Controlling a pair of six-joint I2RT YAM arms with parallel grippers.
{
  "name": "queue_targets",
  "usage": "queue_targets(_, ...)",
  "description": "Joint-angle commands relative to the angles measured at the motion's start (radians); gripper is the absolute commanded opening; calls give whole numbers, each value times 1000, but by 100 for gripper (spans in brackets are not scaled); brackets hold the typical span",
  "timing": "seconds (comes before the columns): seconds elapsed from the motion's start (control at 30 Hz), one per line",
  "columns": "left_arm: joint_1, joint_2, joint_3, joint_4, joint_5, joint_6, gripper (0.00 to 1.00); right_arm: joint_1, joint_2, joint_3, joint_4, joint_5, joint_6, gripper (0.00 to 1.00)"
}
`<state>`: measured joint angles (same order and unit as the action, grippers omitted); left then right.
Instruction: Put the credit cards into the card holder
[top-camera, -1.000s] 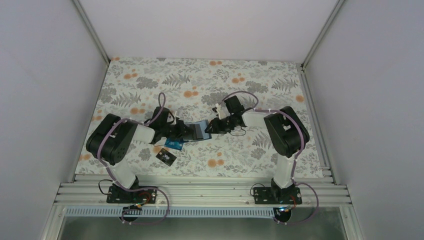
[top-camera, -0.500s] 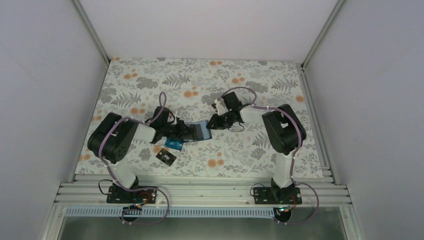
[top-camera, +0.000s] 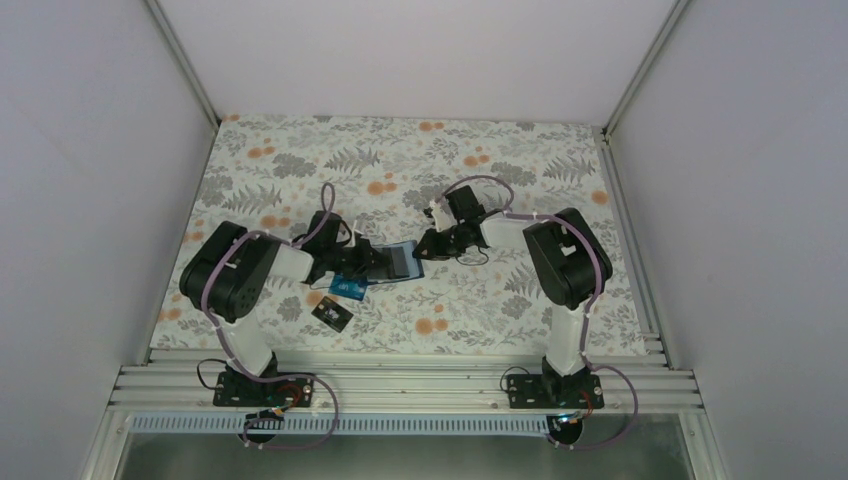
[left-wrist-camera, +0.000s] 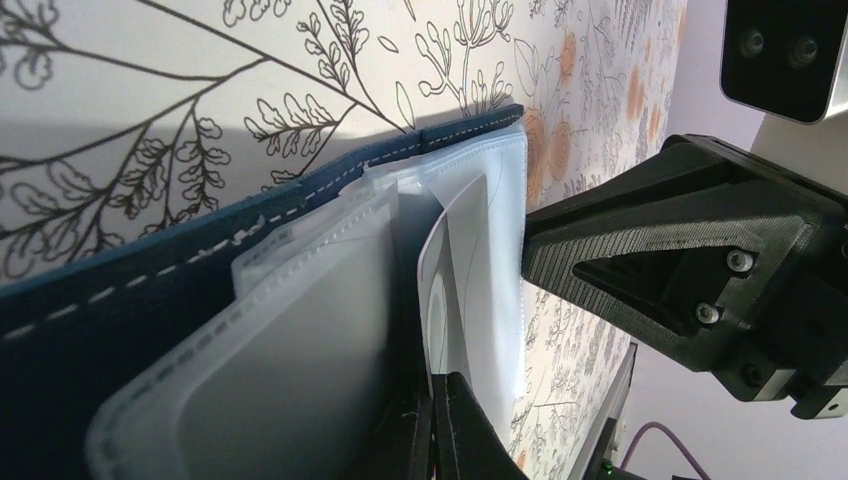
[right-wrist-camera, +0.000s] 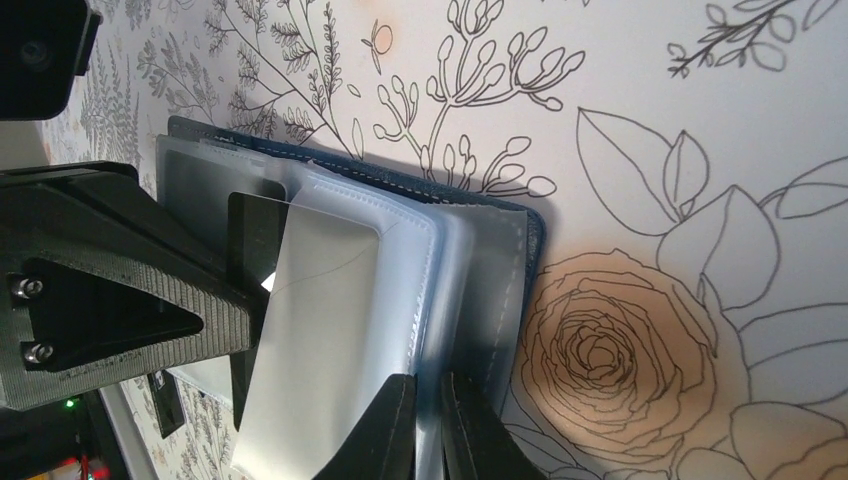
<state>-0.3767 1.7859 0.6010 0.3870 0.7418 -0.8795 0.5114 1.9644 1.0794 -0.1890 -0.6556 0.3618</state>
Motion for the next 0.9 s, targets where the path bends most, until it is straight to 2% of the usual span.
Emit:
queue_targets(0.0, 1, 40, 14, -39, -32, 17, 2, 13, 13, -35, -21, 5, -5, 11)
queue_targets(0.87, -23, 93, 75, -40, -22, 2, 2, 14, 5, -49, -9, -15, -6, 10)
